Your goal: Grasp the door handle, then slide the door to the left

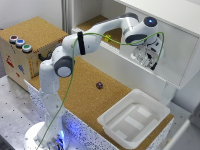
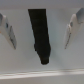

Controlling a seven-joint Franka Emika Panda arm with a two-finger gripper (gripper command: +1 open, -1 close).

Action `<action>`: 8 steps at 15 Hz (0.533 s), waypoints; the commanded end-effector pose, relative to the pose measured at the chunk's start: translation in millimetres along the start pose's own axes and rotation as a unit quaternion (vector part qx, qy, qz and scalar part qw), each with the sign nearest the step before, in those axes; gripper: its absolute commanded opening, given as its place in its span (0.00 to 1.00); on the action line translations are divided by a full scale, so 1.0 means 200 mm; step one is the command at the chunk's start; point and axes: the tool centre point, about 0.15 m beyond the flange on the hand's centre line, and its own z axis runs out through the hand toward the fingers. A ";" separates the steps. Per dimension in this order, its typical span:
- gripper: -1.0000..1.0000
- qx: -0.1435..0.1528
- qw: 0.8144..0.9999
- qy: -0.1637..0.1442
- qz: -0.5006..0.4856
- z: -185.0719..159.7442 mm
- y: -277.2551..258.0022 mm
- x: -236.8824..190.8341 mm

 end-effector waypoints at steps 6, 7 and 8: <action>1.00 -0.062 0.997 0.024 -0.030 0.07 -0.03 0.04; 1.00 -0.059 0.998 0.026 -0.025 0.08 -0.02 0.05; 1.00 -0.055 0.998 0.029 -0.019 0.08 -0.02 0.07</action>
